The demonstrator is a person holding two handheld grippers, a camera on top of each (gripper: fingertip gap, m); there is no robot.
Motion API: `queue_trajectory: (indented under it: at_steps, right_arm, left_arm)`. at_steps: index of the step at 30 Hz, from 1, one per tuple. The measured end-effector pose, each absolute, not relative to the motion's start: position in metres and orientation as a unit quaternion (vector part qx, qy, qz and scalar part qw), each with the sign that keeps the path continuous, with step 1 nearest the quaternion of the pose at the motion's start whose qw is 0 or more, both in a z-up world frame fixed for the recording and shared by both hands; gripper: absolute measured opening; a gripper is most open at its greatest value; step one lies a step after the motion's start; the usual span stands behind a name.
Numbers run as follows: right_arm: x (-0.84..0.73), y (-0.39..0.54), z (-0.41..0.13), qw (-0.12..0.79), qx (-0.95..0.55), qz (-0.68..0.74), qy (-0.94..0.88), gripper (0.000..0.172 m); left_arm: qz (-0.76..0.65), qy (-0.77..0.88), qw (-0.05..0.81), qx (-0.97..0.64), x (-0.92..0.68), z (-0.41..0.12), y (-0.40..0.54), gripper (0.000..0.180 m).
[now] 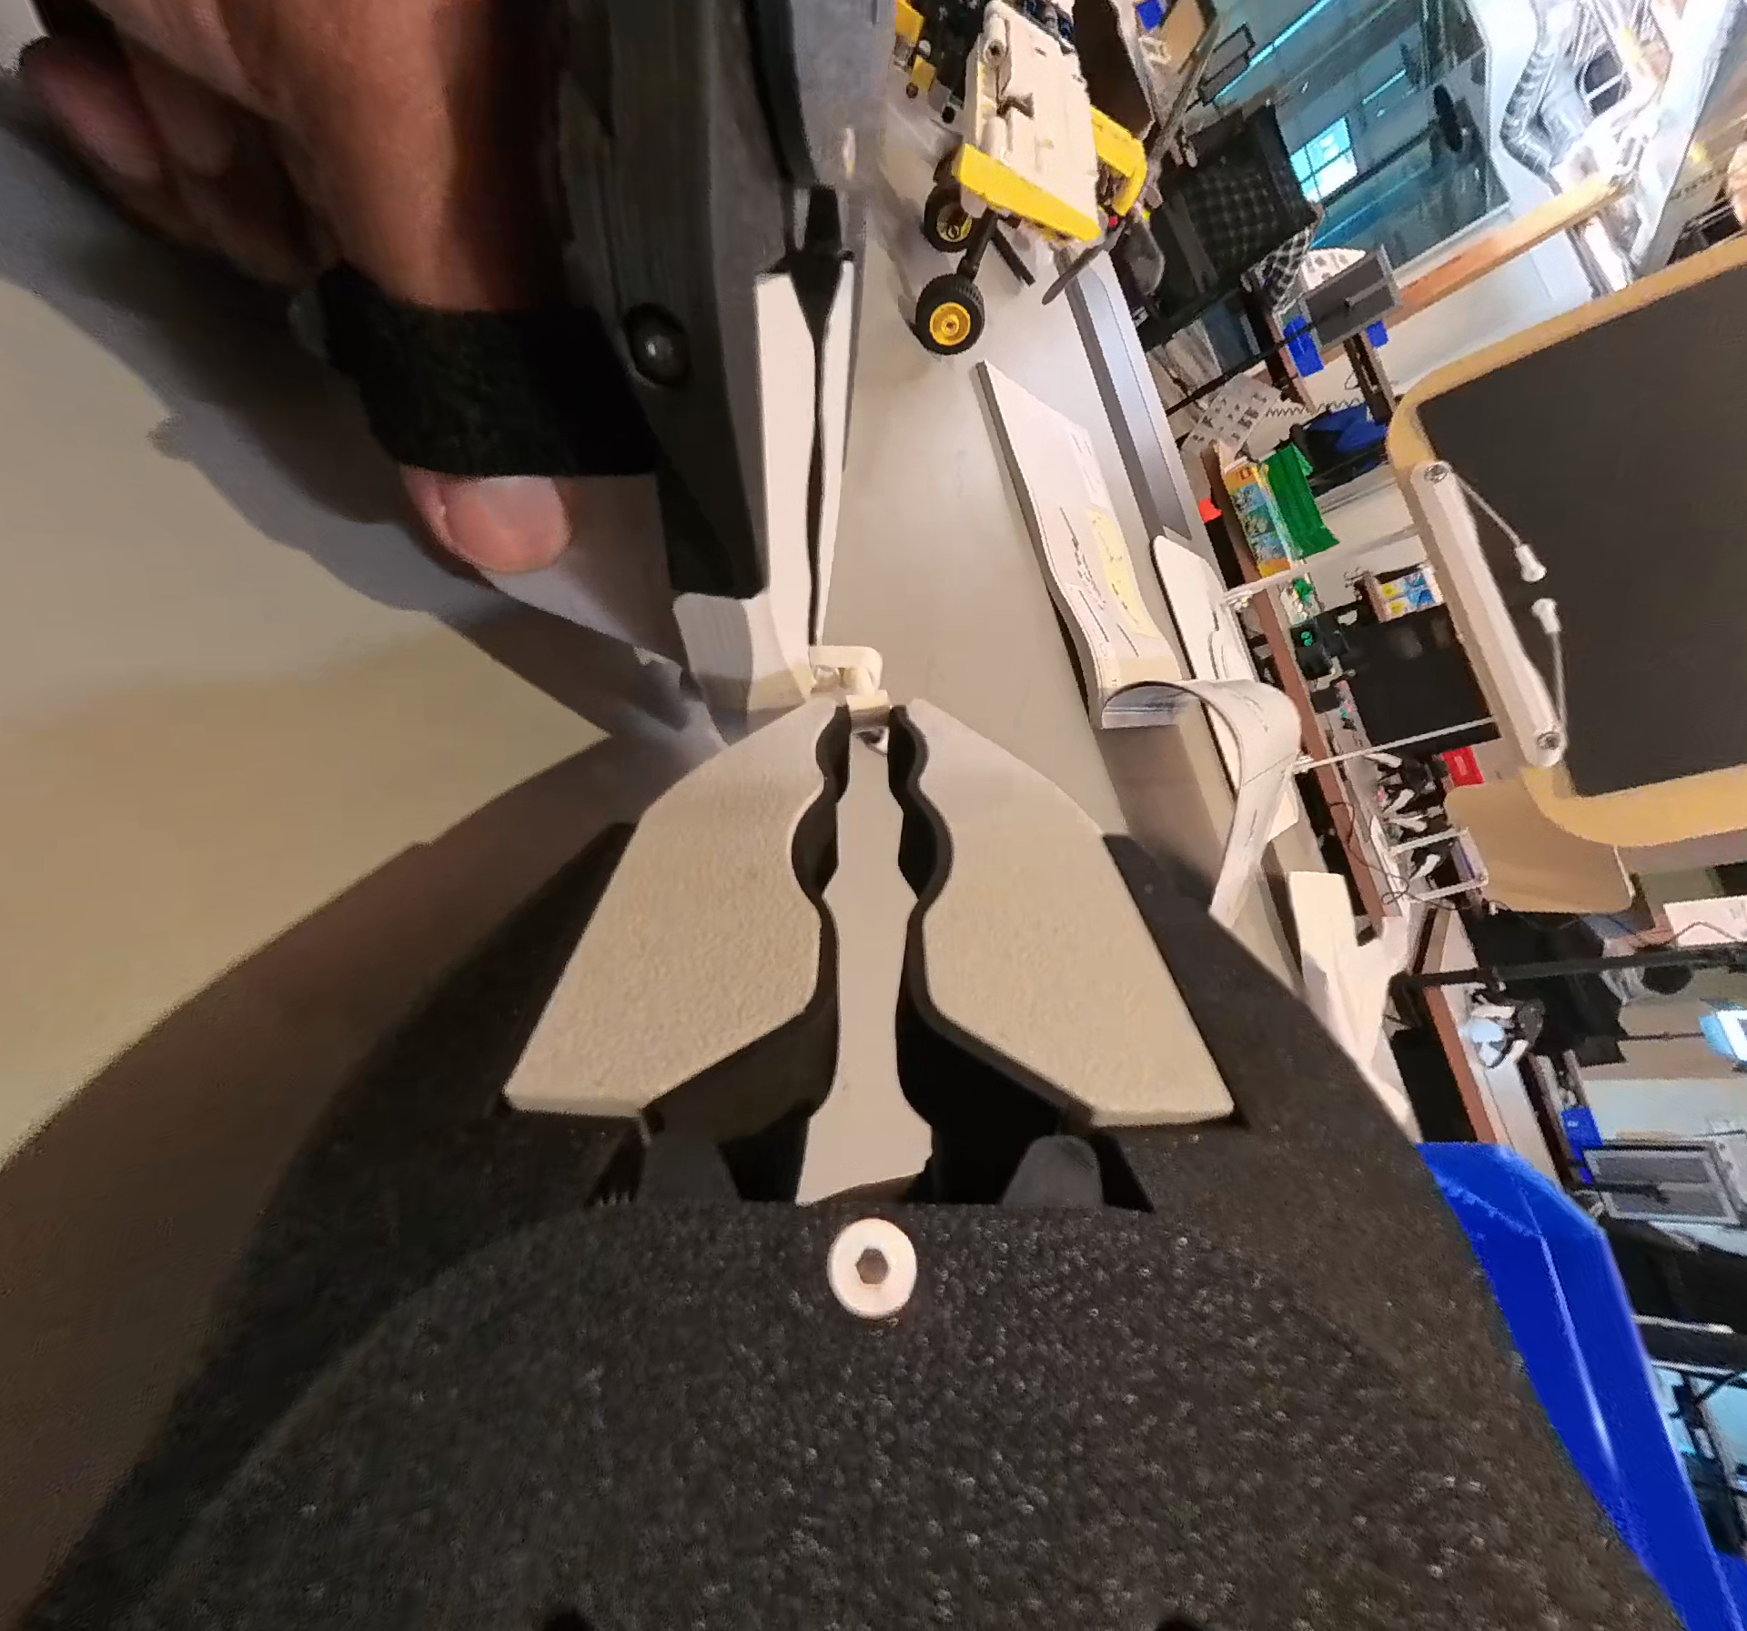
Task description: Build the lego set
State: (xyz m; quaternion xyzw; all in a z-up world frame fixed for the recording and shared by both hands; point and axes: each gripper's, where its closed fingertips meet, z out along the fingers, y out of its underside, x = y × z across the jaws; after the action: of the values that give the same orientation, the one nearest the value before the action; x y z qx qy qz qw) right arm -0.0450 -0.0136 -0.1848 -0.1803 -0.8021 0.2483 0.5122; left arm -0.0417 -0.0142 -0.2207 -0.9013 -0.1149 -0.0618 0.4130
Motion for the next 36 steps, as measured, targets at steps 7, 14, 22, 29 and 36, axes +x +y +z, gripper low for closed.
queue_trajectory:
  at_steps: [7, 14, 22, 29, 36]
  right_arm:
    - [-0.047, -0.016, -0.183, 0.559, -0.166, 0.192, -0.789, 0.007]
    - [-0.045, -0.018, -0.174, 0.502, -0.214, 0.325, -0.772, 0.007]
    - [-0.043, -0.020, -0.169, 0.477, -0.207, 0.374, -0.768, 0.008]
    - [-0.043, -0.019, -0.174, 0.550, -0.152, 0.267, -0.776, 0.007]
    - [-0.042, -0.020, -0.172, 0.560, -0.139, 0.265, -0.773, 0.007]
  left_arm:
    - [-0.056, -0.116, 0.413, -0.902, -0.043, -0.221, -0.012, 0.008]
    - [-0.134, -0.114, 0.442, -0.879, -0.035, -0.212, -0.012, 0.009]
    - [-0.184, -0.113, 0.456, -0.864, -0.032, -0.205, -0.015, 0.008]
    - [-0.173, -0.119, 0.444, -0.871, -0.034, -0.210, -0.014, 0.008]
    - [-0.182, -0.107, 0.448, -0.869, -0.031, -0.208, -0.014, 0.009]
